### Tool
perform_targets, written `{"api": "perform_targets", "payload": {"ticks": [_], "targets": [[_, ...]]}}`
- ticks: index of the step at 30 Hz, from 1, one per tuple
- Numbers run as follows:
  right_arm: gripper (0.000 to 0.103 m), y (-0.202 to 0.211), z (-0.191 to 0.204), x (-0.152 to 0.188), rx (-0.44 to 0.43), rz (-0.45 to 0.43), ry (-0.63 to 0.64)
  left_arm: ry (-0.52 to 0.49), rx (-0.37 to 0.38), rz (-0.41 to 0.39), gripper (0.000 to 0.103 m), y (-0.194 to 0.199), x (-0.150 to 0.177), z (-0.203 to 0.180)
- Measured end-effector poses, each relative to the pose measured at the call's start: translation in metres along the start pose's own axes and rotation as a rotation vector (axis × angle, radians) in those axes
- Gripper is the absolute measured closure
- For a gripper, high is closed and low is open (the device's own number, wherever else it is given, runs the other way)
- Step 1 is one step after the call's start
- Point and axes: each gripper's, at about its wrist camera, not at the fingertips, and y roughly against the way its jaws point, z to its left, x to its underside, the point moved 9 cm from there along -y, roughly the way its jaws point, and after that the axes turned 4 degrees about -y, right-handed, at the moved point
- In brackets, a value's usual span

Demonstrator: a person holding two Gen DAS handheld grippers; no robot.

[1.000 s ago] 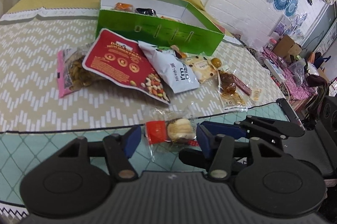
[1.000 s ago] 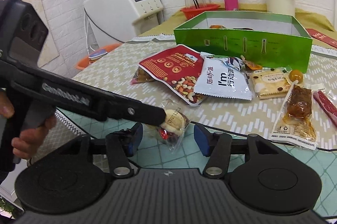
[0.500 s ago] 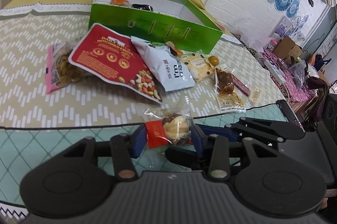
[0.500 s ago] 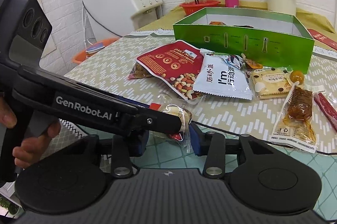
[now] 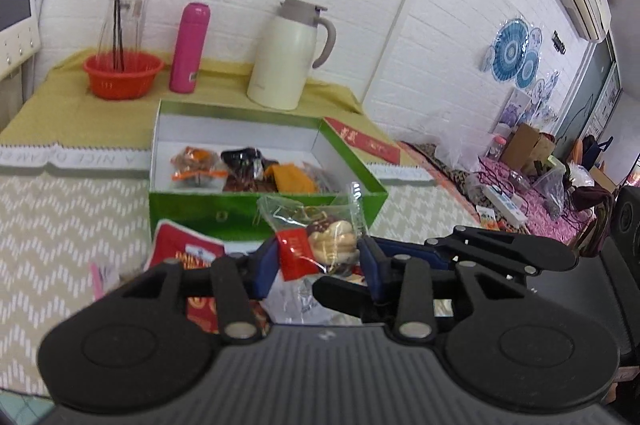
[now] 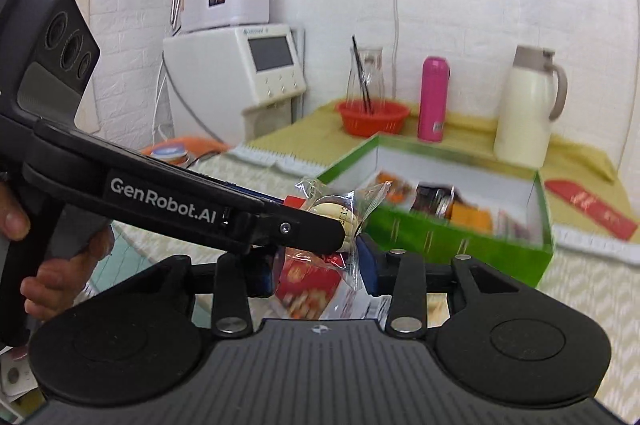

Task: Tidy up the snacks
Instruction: 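Carry the cookie packet into the green box and open the left tool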

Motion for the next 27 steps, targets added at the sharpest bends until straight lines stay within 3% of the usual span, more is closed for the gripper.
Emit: {"api": "perform_targets", "payload": {"ticks": [6, 10, 20, 27], "targets": [[0.034, -0.032, -0.029, -0.033, 0.016, -0.037, -0.024, -0.005, -0.009, -0.040, 0.064, -0.032, -0.043, 0.017], [0.034, -0.059, -0.049, -0.036, -0.006, -0.022, -0.107, 0.029, -0.018, -0.019, 0.065, -0.062, -0.056, 0.037], [0.034, -0.122, -0.076, -0.024, -0.025, 0.052, -0.173, 0.067, -0.039, 0.060, 0.065, -0.122, -0.054, 0.083], [0.033, -0.149, -0.082, -0.017, -0.050, 0.091, -0.185, 0.051, -0.077, 0.087, 0.060, -0.140, -0.049, 0.102]]}}
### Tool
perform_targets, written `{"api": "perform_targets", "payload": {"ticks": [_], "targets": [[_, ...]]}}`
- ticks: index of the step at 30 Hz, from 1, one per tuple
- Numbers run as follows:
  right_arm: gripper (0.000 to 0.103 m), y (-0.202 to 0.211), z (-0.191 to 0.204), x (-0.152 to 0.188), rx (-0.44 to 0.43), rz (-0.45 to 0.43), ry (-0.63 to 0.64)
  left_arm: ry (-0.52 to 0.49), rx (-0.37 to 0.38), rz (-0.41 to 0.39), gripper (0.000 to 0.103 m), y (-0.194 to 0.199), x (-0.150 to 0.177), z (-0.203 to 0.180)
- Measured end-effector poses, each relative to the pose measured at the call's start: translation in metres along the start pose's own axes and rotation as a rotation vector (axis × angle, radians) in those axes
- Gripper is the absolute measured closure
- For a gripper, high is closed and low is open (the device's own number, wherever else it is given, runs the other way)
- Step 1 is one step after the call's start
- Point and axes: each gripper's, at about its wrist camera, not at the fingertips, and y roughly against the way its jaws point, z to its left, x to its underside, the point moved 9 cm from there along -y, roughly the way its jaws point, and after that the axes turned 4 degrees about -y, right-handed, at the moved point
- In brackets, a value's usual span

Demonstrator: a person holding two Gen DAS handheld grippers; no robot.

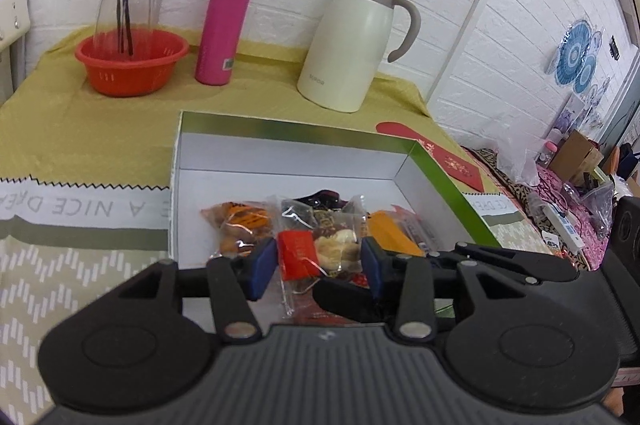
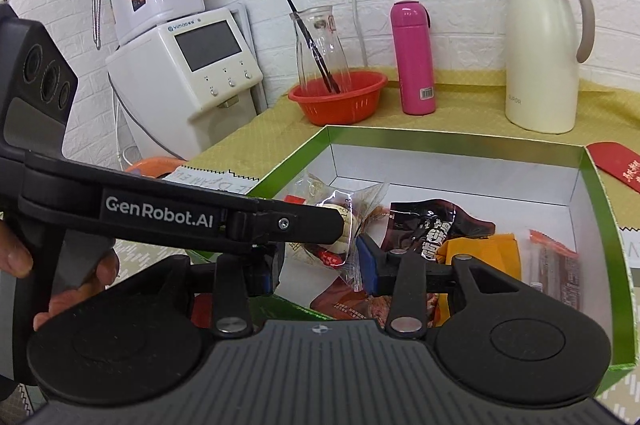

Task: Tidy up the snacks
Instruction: 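Carry the cookie packet into the green box and open the left tool, then move the left tool back to the brown meat packet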

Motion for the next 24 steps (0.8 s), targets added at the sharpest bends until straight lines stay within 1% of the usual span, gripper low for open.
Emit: {"api": "perform_targets", "payload": {"ticks": [1, 2, 3, 4, 5, 6, 7, 8, 9, 12, 15, 19, 24], "targets": [[0.029, -0.002, -0.001, 0.000, -0.002, 0.004, 0.001, -0.001, -0.008, 0.000, 0.058, -0.001, 0.000, 0.002], [0.027, -0.005, -0.001, 0.001, -0.002, 0.011, 0.006, -0.003, -0.017, -0.008, 0.047, -0.002, 0.000, 0.004], [0.026, -0.007, -0.001, 0.002, 0.001, 0.018, 0.017, -0.006, -0.023, -0.021, 0.041, -0.001, 0.000, 0.005], [0.020, -0.008, 0.000, 0.002, -0.005, 0.025, 0.032, -0.006, -0.034, -0.052, 0.037, 0.001, -0.002, 0.005], [0.013, -0.009, 0.002, 0.003, -0.014, 0.029, 0.050, -0.010, -0.050, -0.075, 0.031, 0.004, -0.004, 0.005], [0.000, -0.009, 0.005, 0.004, -0.015, 0.026, 0.068, -0.015, -0.076, -0.089, 0.028, 0.005, -0.006, 0.006], [0.000, -0.008, 0.006, 0.004, -0.006, 0.013, 0.086, -0.018, -0.110, -0.092, 0.024, 0.007, -0.007, 0.007], [0.000, -0.006, 0.006, 0.003, 0.008, -0.012, 0.099, -0.018, -0.150, -0.090, 0.010, 0.007, -0.007, 0.008], [0.000, -0.006, 0.006, 0.003, 0.017, -0.024, 0.111, -0.019, -0.175, -0.094, 0.011, 0.009, -0.008, 0.009], [0.000, -0.003, 0.005, 0.002, 0.022, -0.028, 0.105, -0.030, -0.205, -0.094, 0.011, 0.013, -0.009, 0.009], [0.000, 0.000, 0.006, 0.002, 0.021, -0.016, 0.109, -0.039, -0.213, -0.099, 0.011, 0.019, -0.010, 0.005], [0.000, 0.011, 0.012, 0.001, 0.034, -0.021, 0.123, -0.043, -0.221, -0.121, 0.011, 0.036, -0.013, -0.005], [0.000, 0.041, 0.022, -0.004, 0.040, -0.023, 0.138, -0.087, -0.215, -0.152, 0.011, 0.069, -0.013, -0.029]]}}
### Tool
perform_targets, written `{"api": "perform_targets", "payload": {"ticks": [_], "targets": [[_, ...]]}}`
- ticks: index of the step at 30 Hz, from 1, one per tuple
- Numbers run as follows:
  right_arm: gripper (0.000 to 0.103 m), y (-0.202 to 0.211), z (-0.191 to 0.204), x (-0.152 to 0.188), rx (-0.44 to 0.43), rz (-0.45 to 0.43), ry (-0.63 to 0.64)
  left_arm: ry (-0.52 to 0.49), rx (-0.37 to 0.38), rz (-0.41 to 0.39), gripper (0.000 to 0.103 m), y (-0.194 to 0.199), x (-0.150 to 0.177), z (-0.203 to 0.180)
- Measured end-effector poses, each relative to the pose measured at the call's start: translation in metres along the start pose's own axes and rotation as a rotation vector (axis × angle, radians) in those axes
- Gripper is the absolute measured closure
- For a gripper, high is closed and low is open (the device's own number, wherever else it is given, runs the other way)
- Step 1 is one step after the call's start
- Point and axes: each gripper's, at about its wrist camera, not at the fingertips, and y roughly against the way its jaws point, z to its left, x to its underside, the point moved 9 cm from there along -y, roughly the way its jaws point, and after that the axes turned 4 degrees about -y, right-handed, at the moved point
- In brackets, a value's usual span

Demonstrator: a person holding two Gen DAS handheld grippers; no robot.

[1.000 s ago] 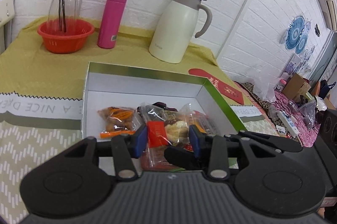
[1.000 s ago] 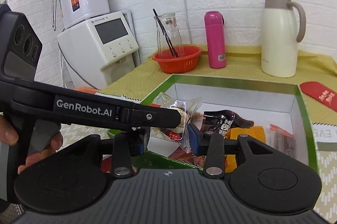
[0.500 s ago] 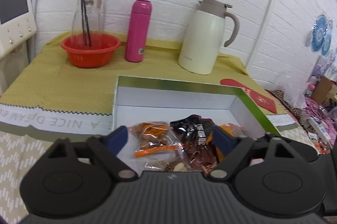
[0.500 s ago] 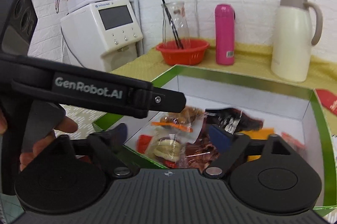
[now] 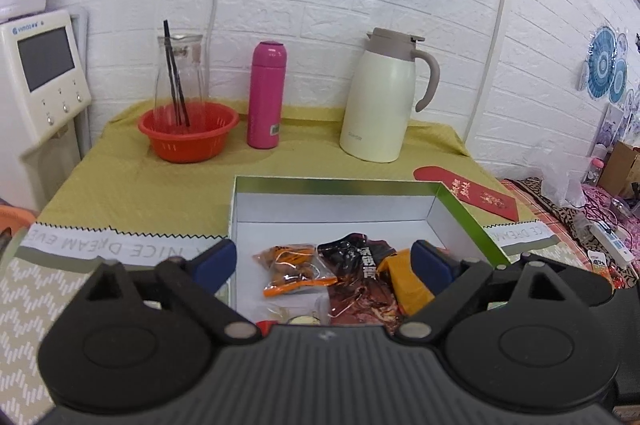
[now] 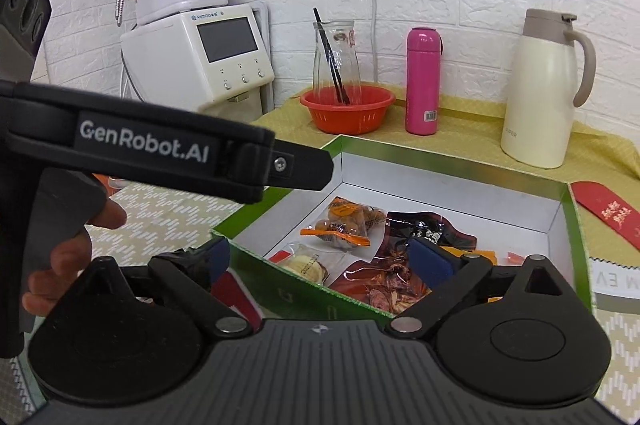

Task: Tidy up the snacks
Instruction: 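Move the left tool back to the brown meat packet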

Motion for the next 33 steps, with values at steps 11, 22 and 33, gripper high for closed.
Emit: {"api": "perform_targets", "payload": {"ticks": [11, 22, 33], "targets": [[0.000, 0.112, 0.001, 0.020, 0.088, -0.002, 0.099, -0.028, 0.105, -0.064, 0.011, 0.093, 0.008, -0.052], [0.000, 0.155, -0.031, 0.129, 0.194, 0.083, -0.098, -0.047, 0.269, 0.123, 0.011, 0.086, 0.100, -0.115], [0.007, 0.110, -0.052, 0.143, 0.224, 0.107, -0.199, -0.015, 0.286, 0.236, 0.011, 0.058, 0.139, -0.128]]}}
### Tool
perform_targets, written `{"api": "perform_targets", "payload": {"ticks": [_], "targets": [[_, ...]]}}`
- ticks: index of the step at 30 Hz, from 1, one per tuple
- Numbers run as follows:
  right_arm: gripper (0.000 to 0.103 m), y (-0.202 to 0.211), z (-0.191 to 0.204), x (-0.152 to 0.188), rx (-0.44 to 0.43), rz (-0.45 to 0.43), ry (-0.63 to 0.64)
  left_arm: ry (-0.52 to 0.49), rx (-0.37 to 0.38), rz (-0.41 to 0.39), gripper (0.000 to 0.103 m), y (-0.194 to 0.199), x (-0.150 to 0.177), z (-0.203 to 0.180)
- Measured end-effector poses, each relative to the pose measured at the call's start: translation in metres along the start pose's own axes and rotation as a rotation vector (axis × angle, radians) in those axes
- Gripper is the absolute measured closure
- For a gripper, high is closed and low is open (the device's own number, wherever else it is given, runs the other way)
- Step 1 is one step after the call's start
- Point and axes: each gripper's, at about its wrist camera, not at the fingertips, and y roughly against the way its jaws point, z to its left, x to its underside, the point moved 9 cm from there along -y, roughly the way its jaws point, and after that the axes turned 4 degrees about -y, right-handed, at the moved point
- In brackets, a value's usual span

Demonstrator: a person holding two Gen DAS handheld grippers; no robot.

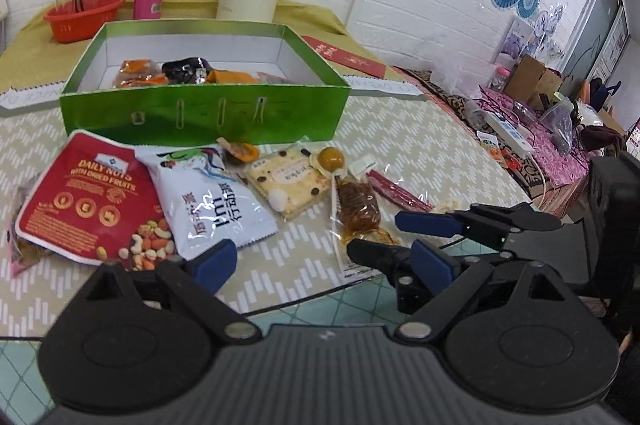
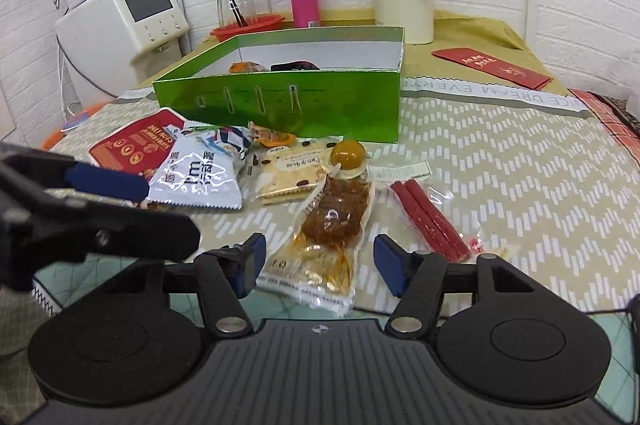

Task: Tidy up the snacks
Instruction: 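Move the left tool back to the brown meat packet, then grasp the brown meat packet with the left tool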

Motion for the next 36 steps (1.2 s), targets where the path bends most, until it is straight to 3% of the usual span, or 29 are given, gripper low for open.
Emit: {"api": "perform_targets", "payload": {"ticks": [2, 4, 9, 12, 15, 16, 17, 19, 22, 29, 32, 36], "targets": [[0.015, -0.007, 0.000, -0.001, 0.010, 0.006, 0.014, 0.008, 0.004, 0.002, 0.011, -0.001, -0.001, 0.002], [0.038, -0.011, -0.003, 0.000, 0.016, 0.010, 0.015, 0.014, 0.007, 0.009, 0.011, -0.004, -0.002, 0.004], [0.044, 0.000, -0.003, 0.007, -0.037, 0.005, 0.043, 0.045, 0.043, 0.018, 0.012, -0.014, -0.005, 0.000], [0.056, 0.010, 0.001, 0.013, -0.066, 0.006, 0.048, 0.044, 0.074, 0.036, 0.013, -0.025, -0.003, -0.010], [0.055, 0.020, 0.002, 0.019, -0.071, -0.001, 0.049, 0.029, 0.109, 0.065, 0.016, -0.038, 0.003, -0.022], [0.050, 0.021, 0.002, 0.020, -0.067, -0.002, 0.045, 0.028, 0.116, 0.075, 0.023, -0.042, 0.005, -0.025], [0.050, 0.022, 0.001, 0.020, -0.060, -0.006, 0.040, 0.031, 0.124, 0.087, 0.035, -0.047, 0.006, -0.027], [0.048, 0.022, 0.000, 0.020, -0.058, -0.013, 0.034, 0.045, 0.130, 0.101, 0.043, -0.056, 0.005, -0.027], [0.046, 0.019, 0.001, 0.018, -0.056, -0.009, 0.028, 0.062, 0.116, 0.095, 0.044, -0.063, 0.001, -0.022], [0.028, 0.014, 0.002, 0.014, -0.059, -0.015, 0.028, 0.079, 0.138, 0.105, 0.044, -0.070, -0.007, -0.020], [0.025, 0.012, 0.002, 0.013, -0.056, -0.013, 0.022, 0.068, 0.134, 0.108, 0.057, -0.072, -0.007, -0.021], [0.024, 0.007, 0.003, 0.015, -0.038, -0.006, 0.027, 0.064, 0.126, 0.097, 0.058, -0.073, -0.007, -0.021]]}}
